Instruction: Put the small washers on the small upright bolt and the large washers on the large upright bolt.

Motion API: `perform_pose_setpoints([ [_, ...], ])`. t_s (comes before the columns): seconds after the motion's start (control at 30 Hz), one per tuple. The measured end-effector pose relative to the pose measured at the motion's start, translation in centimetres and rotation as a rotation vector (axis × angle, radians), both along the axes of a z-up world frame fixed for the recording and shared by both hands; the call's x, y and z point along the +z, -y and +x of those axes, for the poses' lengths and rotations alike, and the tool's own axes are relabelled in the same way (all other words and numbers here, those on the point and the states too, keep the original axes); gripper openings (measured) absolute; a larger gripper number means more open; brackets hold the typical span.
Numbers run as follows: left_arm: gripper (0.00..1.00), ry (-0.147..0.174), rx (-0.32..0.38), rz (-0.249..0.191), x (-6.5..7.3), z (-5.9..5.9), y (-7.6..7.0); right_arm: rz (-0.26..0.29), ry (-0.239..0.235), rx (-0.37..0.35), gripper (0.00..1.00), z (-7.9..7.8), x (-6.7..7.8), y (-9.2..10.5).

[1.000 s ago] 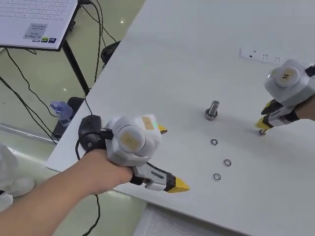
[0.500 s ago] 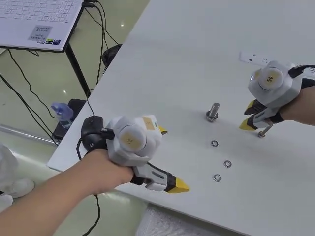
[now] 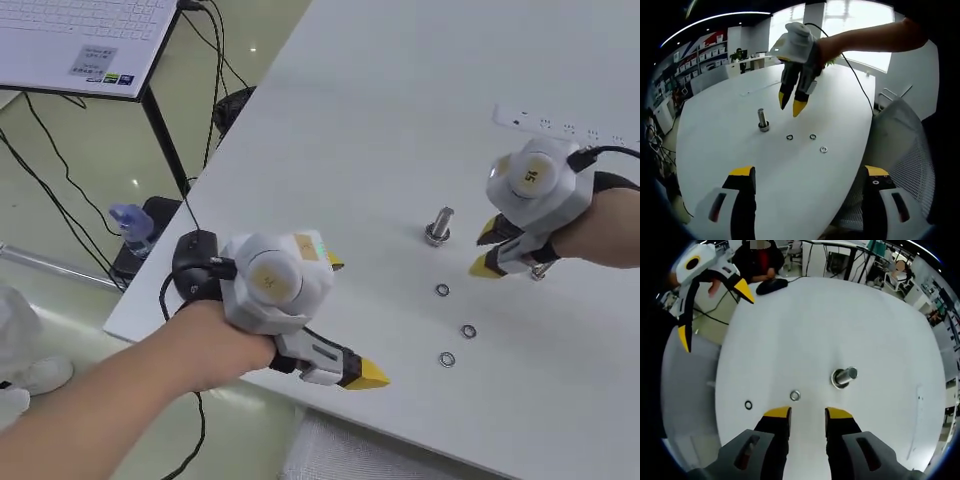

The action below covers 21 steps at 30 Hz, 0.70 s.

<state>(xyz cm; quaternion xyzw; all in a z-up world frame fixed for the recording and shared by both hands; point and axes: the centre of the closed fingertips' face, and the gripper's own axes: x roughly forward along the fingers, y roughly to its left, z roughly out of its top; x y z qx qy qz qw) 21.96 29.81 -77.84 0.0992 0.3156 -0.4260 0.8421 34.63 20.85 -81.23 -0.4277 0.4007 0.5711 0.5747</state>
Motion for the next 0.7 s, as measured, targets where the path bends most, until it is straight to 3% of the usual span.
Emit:
perform_pose_setpoints([
  [0.43,0.88,0.013,0.005,0.002,0.3,0.2,-0.4,0.0,-0.021,0.028,0.28,-2.0,-2.0,-1.3],
  [0.7,0.87,0.012,0.004,-0.003,0.4,-0.1,-0.4,-0.007,-0.021,0.018,0.28,-1.9,-4.1,-1.1],
])
